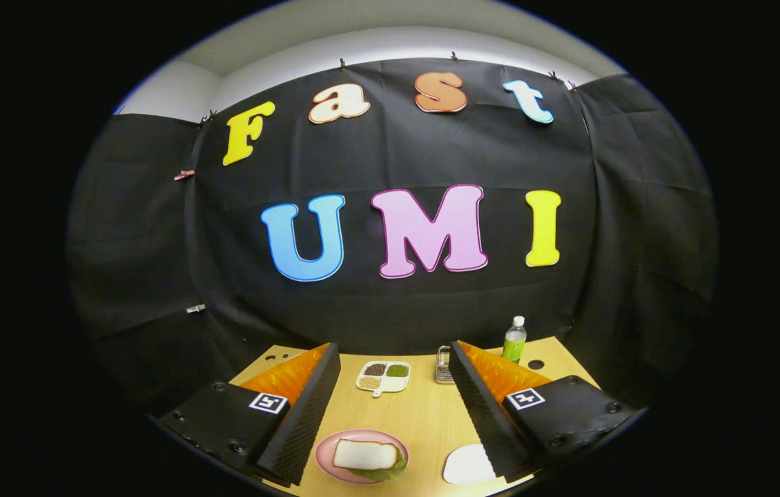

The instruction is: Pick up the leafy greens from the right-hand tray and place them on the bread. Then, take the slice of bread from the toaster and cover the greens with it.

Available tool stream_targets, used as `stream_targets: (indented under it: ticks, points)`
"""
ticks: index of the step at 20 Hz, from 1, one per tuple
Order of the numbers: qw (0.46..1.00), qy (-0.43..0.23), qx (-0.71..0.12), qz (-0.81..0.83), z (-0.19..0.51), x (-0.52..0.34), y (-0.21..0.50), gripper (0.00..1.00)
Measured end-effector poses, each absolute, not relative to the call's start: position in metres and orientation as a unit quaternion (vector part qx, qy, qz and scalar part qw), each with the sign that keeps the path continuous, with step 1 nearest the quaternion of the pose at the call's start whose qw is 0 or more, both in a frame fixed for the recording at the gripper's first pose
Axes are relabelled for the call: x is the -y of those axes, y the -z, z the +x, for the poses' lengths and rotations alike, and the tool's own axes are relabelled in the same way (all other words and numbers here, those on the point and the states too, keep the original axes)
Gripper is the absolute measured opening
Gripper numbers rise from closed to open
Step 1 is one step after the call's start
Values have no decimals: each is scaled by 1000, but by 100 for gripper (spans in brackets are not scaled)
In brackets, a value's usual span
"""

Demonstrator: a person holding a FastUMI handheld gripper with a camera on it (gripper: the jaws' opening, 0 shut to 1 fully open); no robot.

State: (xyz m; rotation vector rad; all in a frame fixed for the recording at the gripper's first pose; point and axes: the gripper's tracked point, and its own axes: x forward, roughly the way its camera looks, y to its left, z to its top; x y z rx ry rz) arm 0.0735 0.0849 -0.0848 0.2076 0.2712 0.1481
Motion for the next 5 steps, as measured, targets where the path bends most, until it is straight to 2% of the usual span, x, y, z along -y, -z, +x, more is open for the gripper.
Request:
stream_targets:
  ticks: [5]
  points:
    - [985, -75, -128, 92, 68, -88, 83, 98]
